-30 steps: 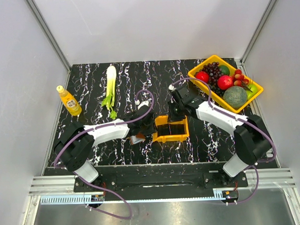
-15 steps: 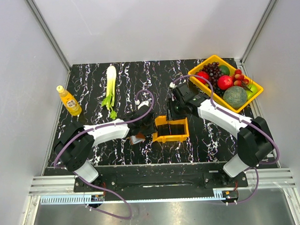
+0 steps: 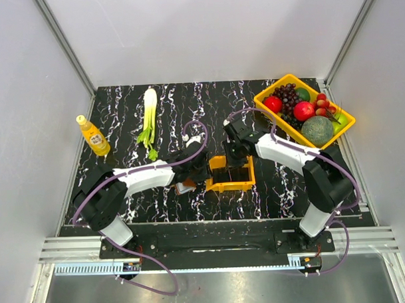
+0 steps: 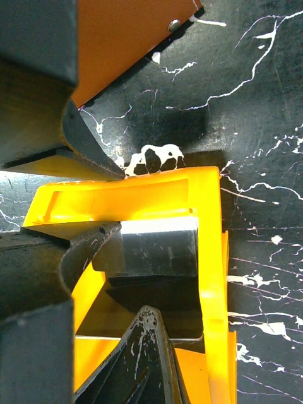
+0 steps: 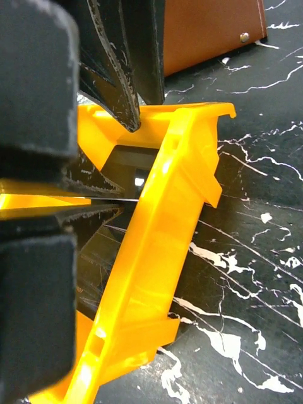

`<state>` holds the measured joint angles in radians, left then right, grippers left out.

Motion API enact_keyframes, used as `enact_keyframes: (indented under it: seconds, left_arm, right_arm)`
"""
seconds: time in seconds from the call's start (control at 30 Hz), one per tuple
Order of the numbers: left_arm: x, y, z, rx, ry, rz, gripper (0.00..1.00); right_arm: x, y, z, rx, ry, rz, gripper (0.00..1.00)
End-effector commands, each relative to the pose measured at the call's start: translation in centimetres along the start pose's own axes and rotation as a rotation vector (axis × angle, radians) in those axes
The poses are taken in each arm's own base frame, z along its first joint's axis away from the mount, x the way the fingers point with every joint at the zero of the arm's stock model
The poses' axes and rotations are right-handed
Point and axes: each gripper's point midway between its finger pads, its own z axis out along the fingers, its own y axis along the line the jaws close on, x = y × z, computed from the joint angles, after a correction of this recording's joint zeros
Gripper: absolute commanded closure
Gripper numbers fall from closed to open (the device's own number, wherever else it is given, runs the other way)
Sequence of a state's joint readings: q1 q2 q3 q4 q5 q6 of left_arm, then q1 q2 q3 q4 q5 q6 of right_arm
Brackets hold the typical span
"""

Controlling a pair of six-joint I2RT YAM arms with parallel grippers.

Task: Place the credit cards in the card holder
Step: Pick up the credit card from the storage box.

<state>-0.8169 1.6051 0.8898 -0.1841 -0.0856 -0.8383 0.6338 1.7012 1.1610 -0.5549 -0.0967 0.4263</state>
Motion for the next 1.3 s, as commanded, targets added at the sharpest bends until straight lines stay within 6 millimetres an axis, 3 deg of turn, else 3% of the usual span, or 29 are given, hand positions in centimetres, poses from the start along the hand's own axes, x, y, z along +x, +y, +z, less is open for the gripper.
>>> enact_keyframes:
  seconds: [0.0,0.13,0.17,0.27,0.33,0.5,0.6,0.77,0.93,1.13,1.27]
  left_arm:
    - [-2.9,-3.4,-1.8,0.135,-0.092,-0.017,0.98]
    - [-3.6,-3.8,-2.3,0.141,-0.111,-0.004,0.98]
    - [-4.2,-4.1,-3.1,0.148,-0.133,0.010,0.93]
    - [-5.5,-4.7,-4.5,0.163,-0.181,0.025,0.82]
    - [-6.3,-4.9,-5.5,0.166,-0.213,0.036,0.69]
    - [-7.7,-4.7,-8.0,0.157,-0.276,0.055,0.49]
    - [-8.2,-4.4,-8.4,0.156,-0.307,0.045,0.43]
    - [-6.3,-3.9,-6.2,0.133,-0.202,0.028,0.53]
    - [-7.1,-2.1,-8.4,0.127,-0.306,0.000,0.44]
    - [-7.5,-0.4,-9.9,0.088,-0.310,0.015,0.45]
    - [-7.3,0.4,-10.7,0.083,-0.323,0.001,0.44]
  right_arm:
    - [-2.1,1.3,-1.9,-0.019,-0.092,-0.022,0.97]
    - [-3.5,1.1,-4.8,0.010,-0.164,-0.041,1.00]
    - [-4.3,0.6,-6.6,0.045,-0.212,-0.059,1.00]
    - [-4.8,0.5,-8.6,0.052,-0.265,-0.068,1.00]
    - [-5.1,0.6,-9.7,0.044,-0.289,-0.063,1.00]
    - [-5.8,2.2,-11.5,-0.029,-0.333,-0.042,1.00]
    - [-5.8,2.2,-10.8,-0.033,-0.325,-0.037,1.00]
    - [-5.0,1.9,-9.3,-0.026,-0.290,-0.028,1.00]
    - [-4.9,3.1,-9.5,-0.090,-0.284,-0.016,1.00]
    - [-4.3,2.8,-8.3,-0.078,-0.240,-0.028,1.00]
    - [-4.3,4.7,-10.2,-0.176,-0.243,-0.067,1.00]
